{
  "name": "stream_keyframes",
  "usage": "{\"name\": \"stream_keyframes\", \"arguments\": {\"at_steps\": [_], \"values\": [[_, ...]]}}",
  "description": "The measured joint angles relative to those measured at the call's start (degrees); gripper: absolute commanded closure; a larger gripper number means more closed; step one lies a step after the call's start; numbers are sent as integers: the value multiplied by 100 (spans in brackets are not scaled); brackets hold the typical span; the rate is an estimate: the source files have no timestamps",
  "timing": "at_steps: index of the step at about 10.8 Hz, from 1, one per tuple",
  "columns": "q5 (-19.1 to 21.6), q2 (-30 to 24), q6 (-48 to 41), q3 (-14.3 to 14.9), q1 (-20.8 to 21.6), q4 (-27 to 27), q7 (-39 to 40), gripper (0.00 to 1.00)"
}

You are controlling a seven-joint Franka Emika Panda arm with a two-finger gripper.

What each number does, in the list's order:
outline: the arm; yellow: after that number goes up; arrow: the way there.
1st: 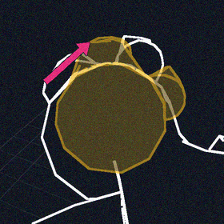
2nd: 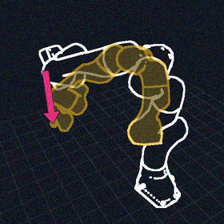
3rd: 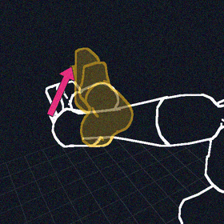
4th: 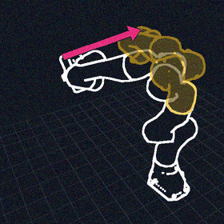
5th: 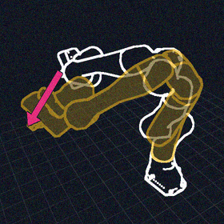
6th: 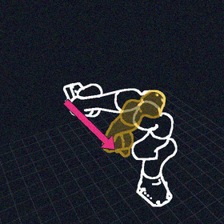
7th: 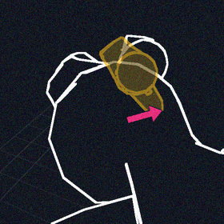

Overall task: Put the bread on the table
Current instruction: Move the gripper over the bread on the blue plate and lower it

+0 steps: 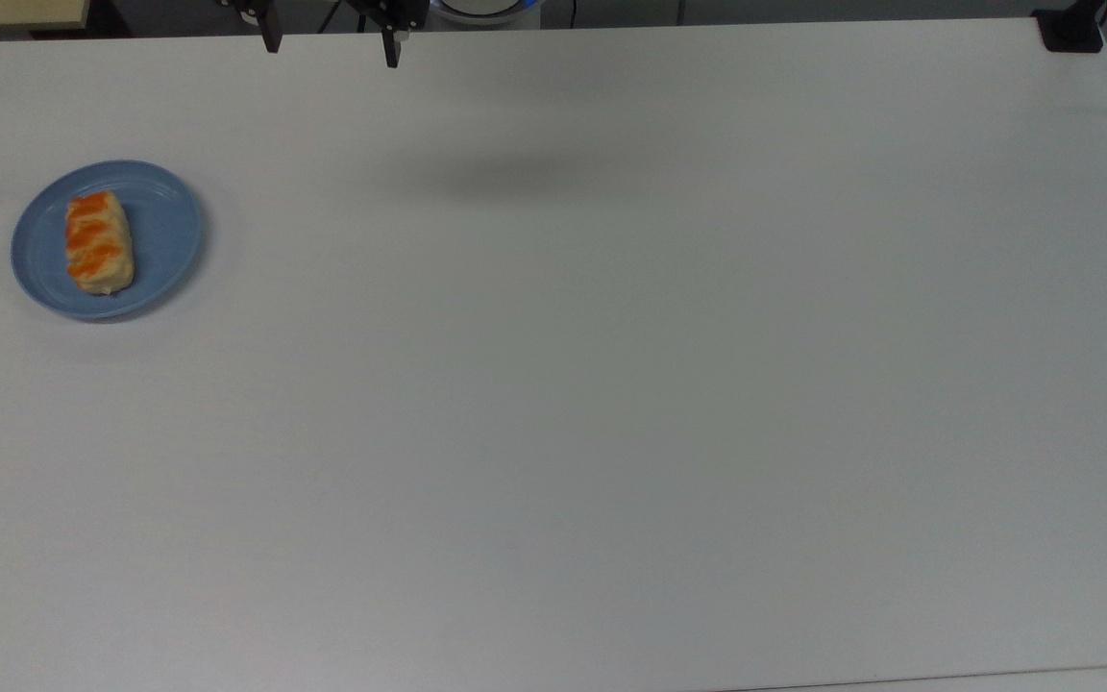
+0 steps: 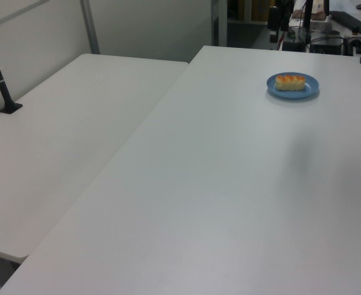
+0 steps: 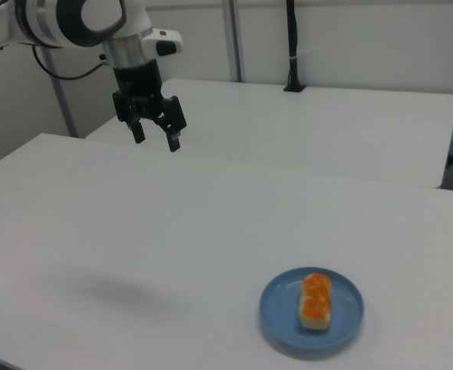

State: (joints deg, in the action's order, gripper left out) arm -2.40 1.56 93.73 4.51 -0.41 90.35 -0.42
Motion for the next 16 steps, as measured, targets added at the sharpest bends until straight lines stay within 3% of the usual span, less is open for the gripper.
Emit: {"name": "stream_keyframes", "arguments": {"at_steps": [5, 7, 9, 12, 16], "values": [[0, 2, 0, 4, -10, 3, 13, 0], [-8, 23, -1, 25, -163, 7, 399, 0], [-27, 72, -1, 49, -616, 13, 1298, 0], [-35, 474, 328, 90, -1647, 65, 2715, 0], [-35, 1803, 1969, 94, -2417, 190, 3046, 0]]}}
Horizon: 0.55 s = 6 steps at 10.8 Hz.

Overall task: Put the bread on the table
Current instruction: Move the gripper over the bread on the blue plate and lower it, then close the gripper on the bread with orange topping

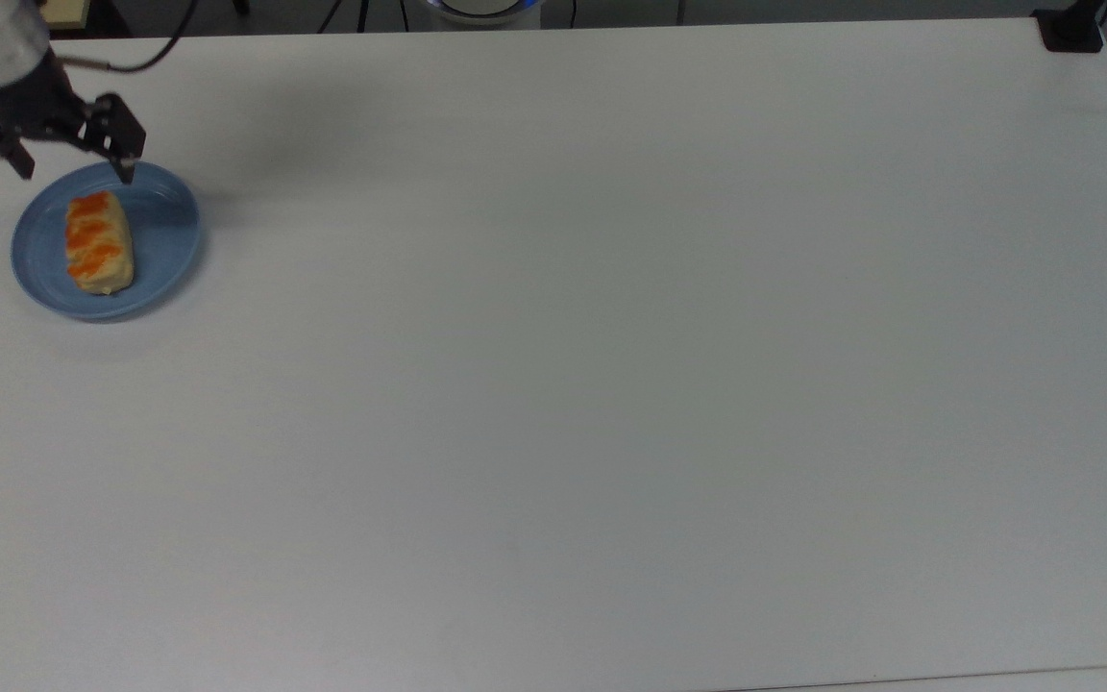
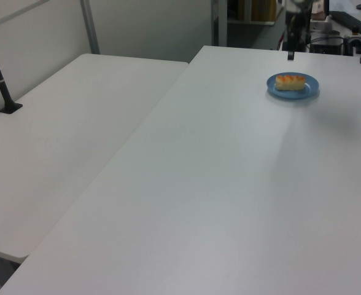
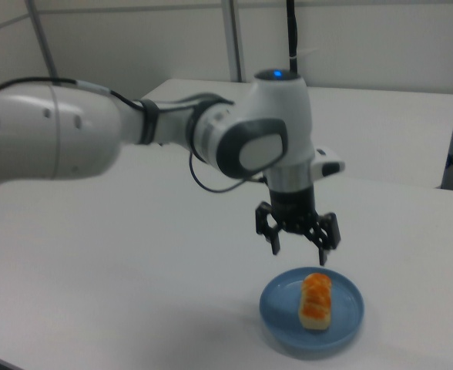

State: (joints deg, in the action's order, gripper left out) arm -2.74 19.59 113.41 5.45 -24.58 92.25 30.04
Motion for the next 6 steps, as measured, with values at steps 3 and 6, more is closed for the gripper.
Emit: {"name": "stream_keyframes", "arguments": {"at_steps": [3, 6], "values": [[-274, 649, 678, -1, -41, 7, 125, 0], [-358, 960, 1190, -4, -46, 125, 148, 52]]}}
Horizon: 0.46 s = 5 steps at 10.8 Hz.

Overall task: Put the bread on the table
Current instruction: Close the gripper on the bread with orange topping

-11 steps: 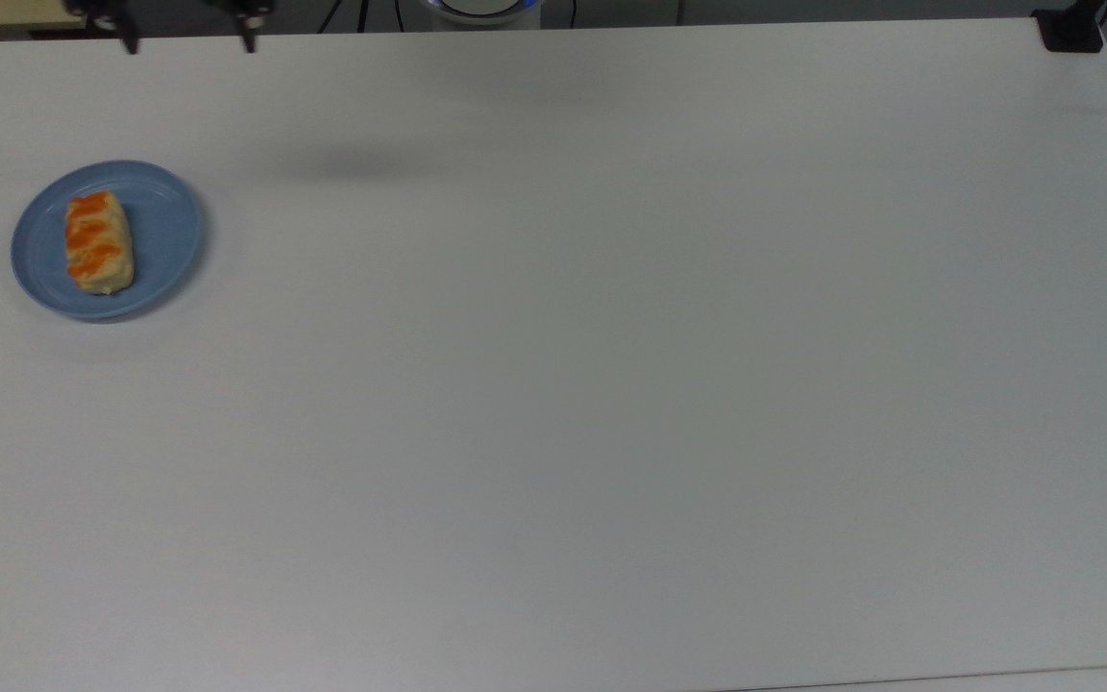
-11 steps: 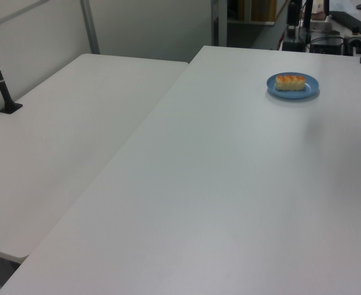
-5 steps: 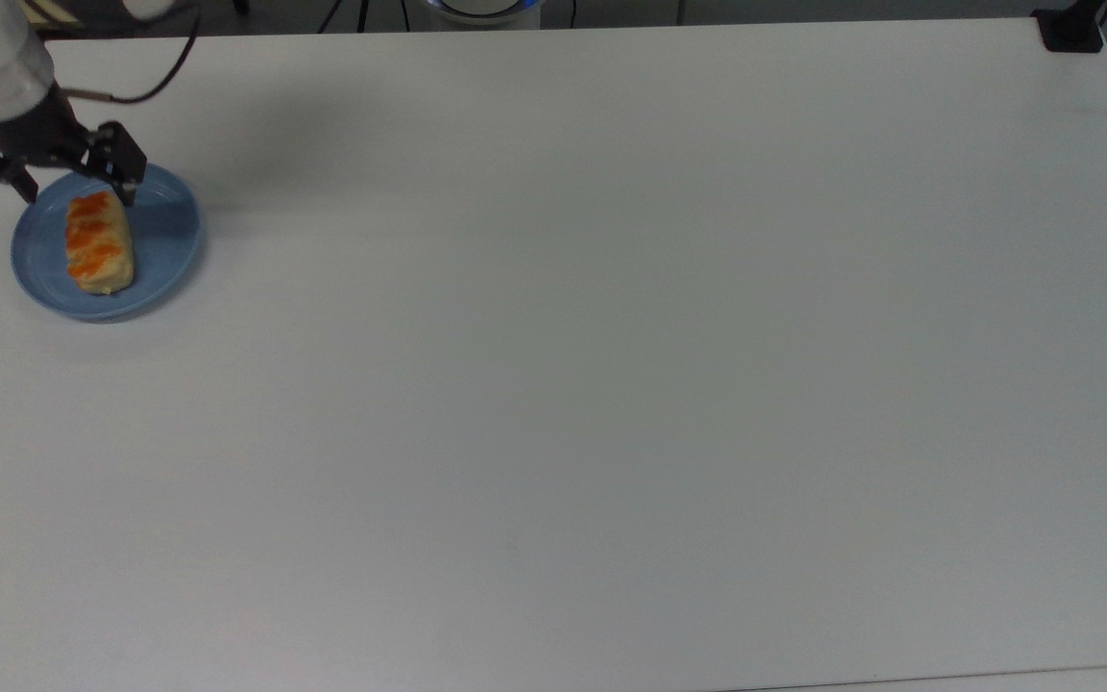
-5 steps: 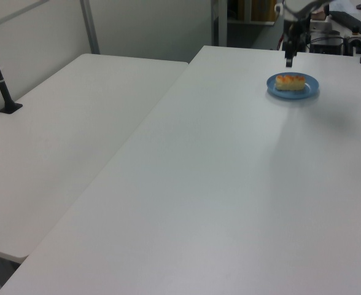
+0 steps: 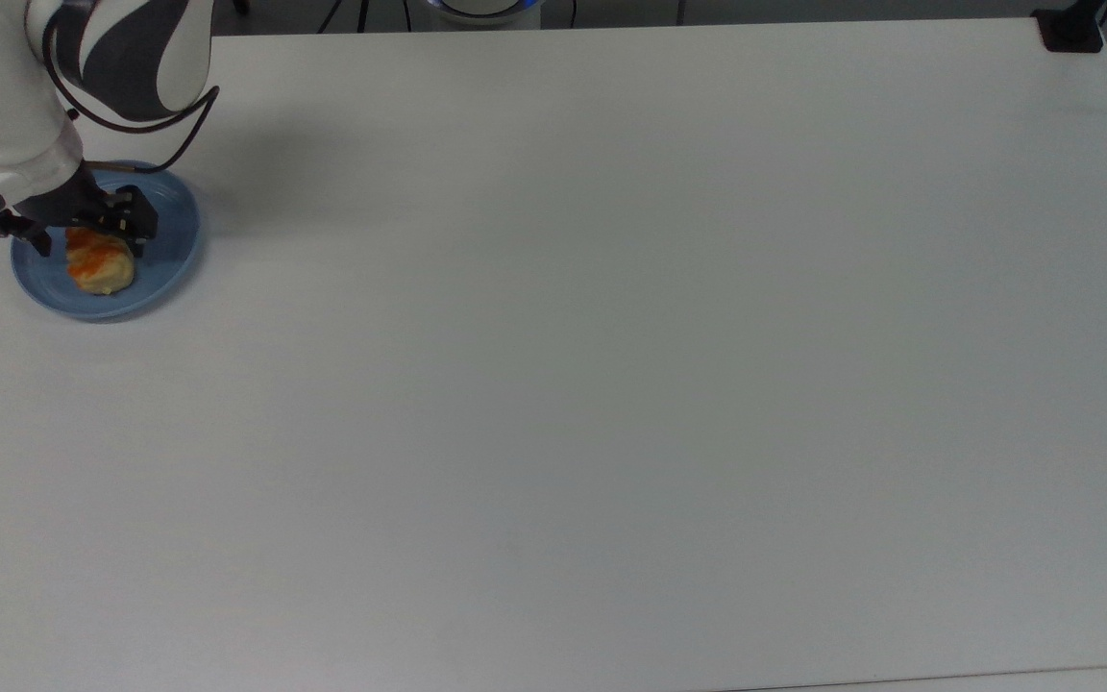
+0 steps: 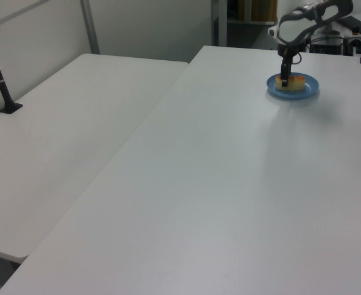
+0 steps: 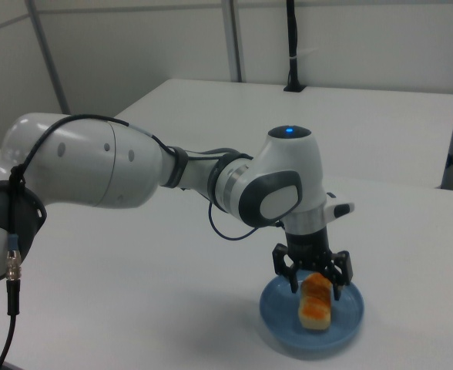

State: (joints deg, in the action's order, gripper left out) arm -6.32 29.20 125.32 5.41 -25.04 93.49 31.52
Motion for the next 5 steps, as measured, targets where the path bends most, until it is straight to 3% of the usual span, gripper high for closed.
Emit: {"name": "stream_keyframes", "arguments": {"at_steps": [1, 2, 5], "values": [[-2, 25, 45, -1, 0, 54, 5, 65], [-3, 26, 47, -1, 0, 77, 13, 71], [-3, -27, 43, -1, -6, 74, 39, 70]]}}
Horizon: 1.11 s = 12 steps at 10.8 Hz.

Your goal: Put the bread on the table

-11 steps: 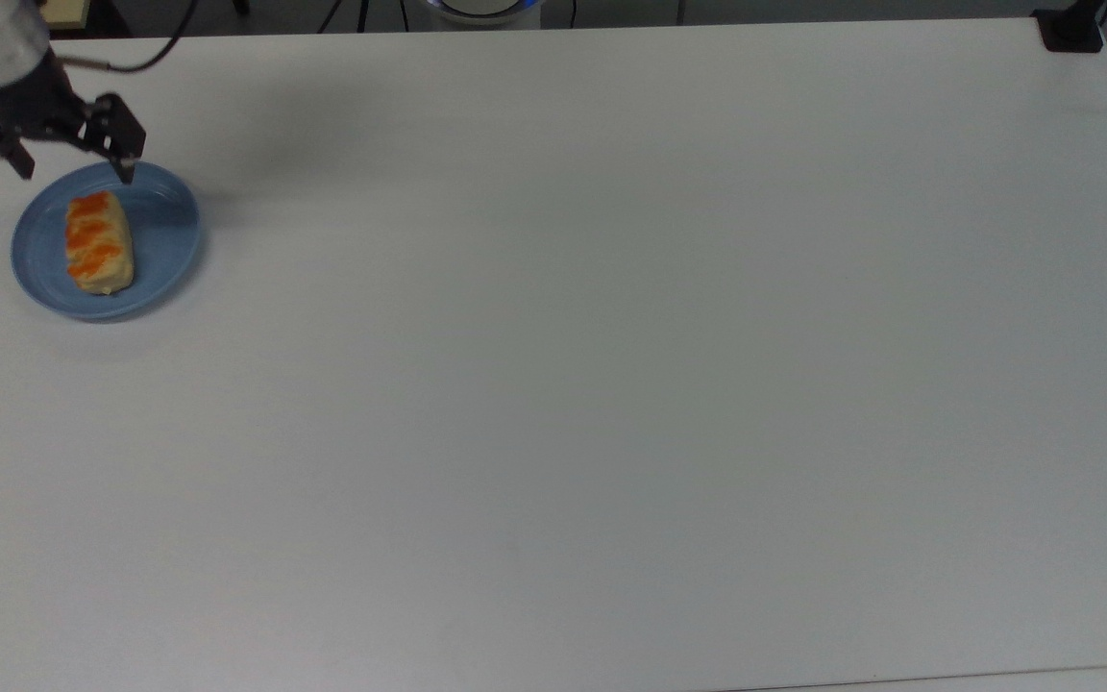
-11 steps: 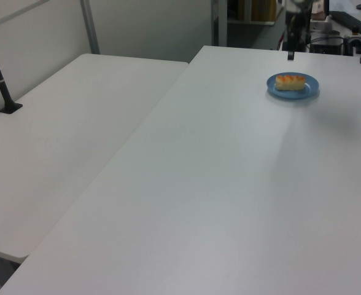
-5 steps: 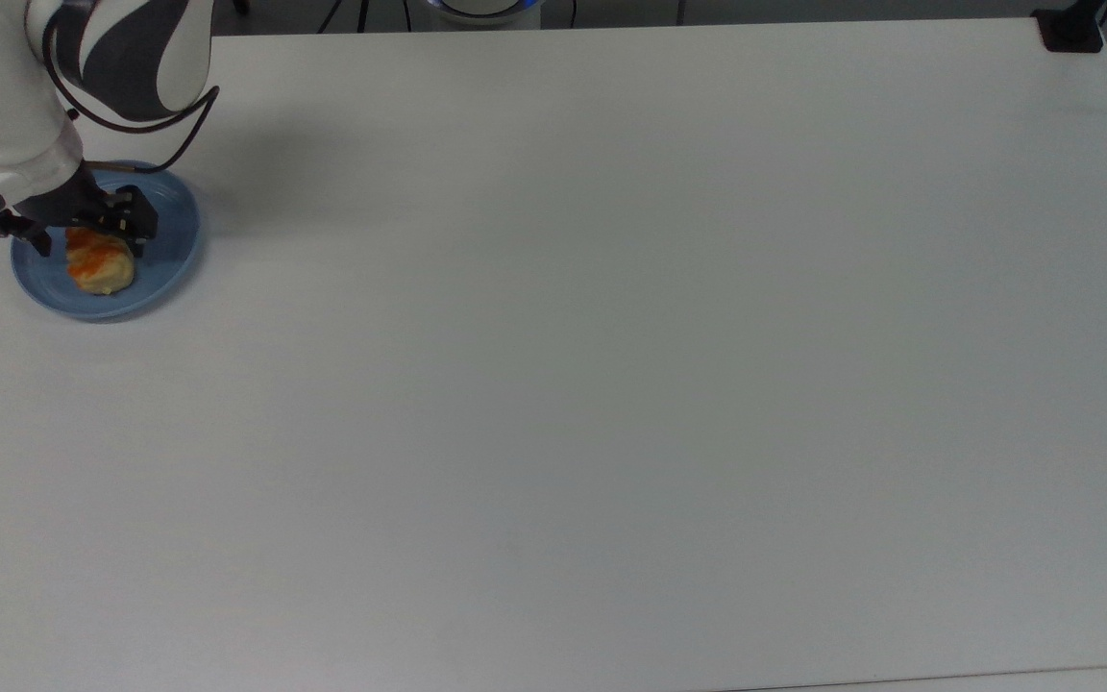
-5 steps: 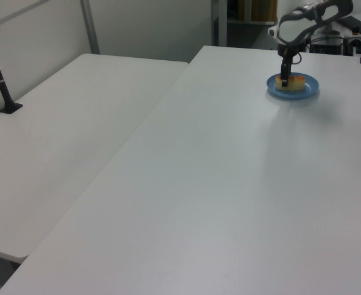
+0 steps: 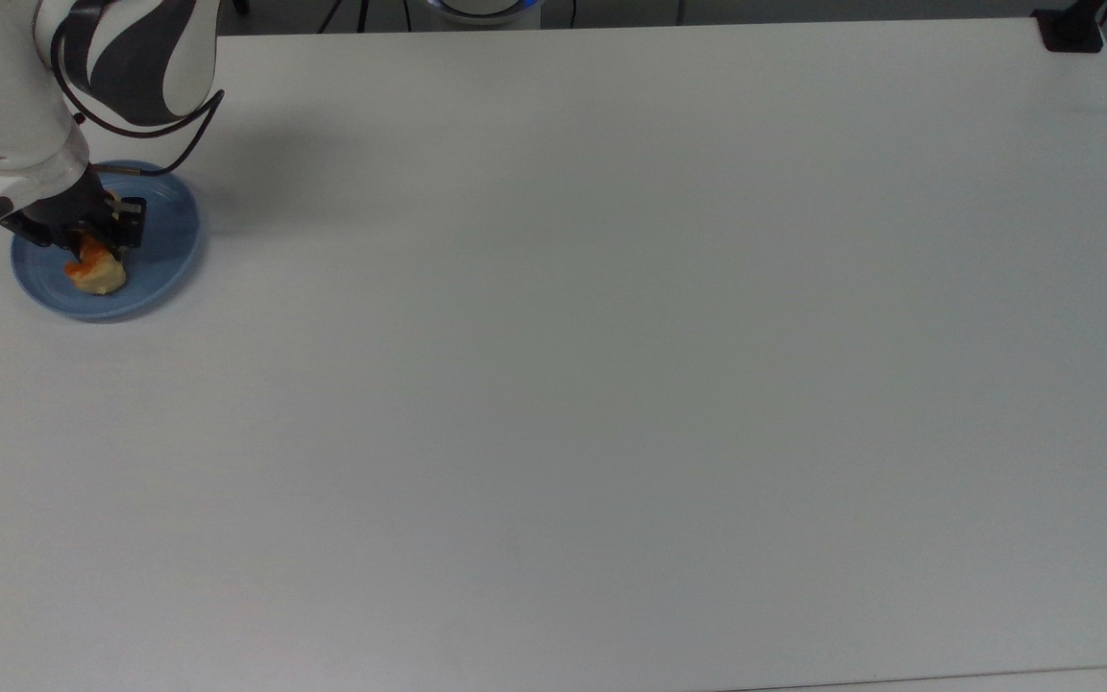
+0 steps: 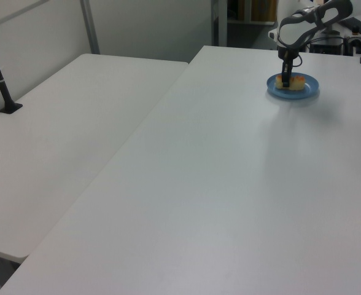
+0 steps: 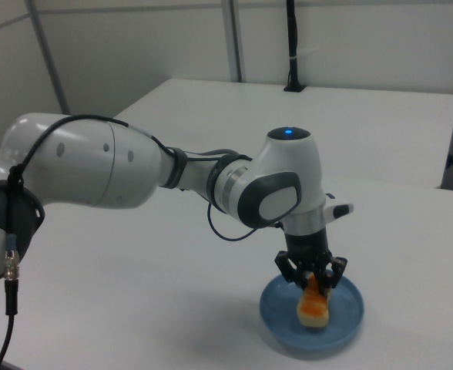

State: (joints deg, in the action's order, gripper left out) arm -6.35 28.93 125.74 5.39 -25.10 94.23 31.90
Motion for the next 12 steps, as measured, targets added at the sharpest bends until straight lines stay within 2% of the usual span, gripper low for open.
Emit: {"name": "stream_keyframes", "arguments": {"at_steps": [3, 5, 8, 9, 10, 11, 12], "values": [[0, -382, -598, -131, 68, -55, -195, 70], [1, -569, -814, -257, 508, -42, -993, 65], [1, -540, -817, -280, 1261, 39, -2024, 53], [1, -504, -816, -283, 1411, 75, -2197, 35], [1, -435, -770, -284, 1520, 93, -2313, 8], [1, -352, -697, -284, 1598, 96, -2384, 0], [1, -302, -643, -284, 1637, 95, -2414, 0]]}}
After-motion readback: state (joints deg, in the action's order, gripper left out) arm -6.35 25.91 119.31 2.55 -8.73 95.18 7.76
